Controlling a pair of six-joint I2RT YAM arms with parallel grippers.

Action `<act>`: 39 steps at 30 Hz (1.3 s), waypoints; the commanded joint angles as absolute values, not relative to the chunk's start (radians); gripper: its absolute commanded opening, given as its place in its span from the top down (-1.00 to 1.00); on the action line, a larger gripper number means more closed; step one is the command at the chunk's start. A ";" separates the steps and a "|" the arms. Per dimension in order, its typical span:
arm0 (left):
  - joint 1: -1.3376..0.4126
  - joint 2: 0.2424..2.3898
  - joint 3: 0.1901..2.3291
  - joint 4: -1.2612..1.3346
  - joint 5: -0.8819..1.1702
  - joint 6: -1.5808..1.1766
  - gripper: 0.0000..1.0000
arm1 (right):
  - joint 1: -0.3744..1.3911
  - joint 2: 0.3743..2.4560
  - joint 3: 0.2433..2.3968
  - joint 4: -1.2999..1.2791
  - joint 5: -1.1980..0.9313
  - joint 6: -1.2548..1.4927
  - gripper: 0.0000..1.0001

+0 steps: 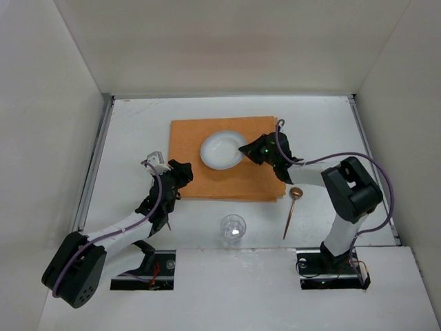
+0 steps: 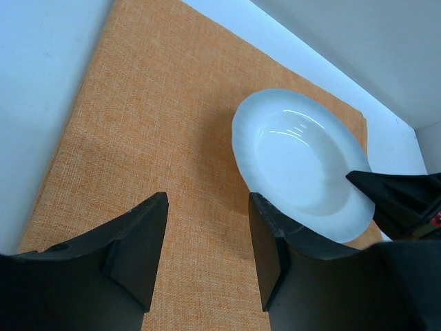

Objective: Set the dinner table for one person

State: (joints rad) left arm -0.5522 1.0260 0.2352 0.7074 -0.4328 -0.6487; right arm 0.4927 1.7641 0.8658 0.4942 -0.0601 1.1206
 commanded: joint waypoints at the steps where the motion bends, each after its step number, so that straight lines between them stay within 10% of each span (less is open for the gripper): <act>1: -0.547 1.017 0.221 0.775 -0.457 -0.652 0.04 | 0.498 1.773 0.951 0.692 -0.058 1.164 0.91; 16: -0.541 1.026 0.221 0.776 -0.462 -0.653 0.04 | 0.504 1.738 0.848 0.522 -0.023 1.098 -0.09; 24: -0.533 1.009 0.215 0.769 -0.462 -0.658 0.04 | 0.544 1.507 0.761 0.256 0.071 0.916 -0.25; 29: -0.533 1.029 0.216 0.775 -0.465 -0.658 0.04 | 0.639 1.313 0.758 0.001 0.072 0.734 -0.01; 33: -0.539 1.016 0.219 0.769 -0.459 -0.660 0.04 | 0.754 1.192 0.836 -0.312 0.069 0.576 0.89; 39: -0.538 1.019 0.219 0.769 -0.456 -0.664 0.03 | 0.935 1.129 0.916 -0.550 0.109 0.477 0.51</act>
State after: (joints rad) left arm -0.5411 1.0309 0.2272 0.7143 -0.4423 -0.6567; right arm 0.8814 1.1481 0.8627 -0.3584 0.0727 0.5854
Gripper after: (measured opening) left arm 0.481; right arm 0.229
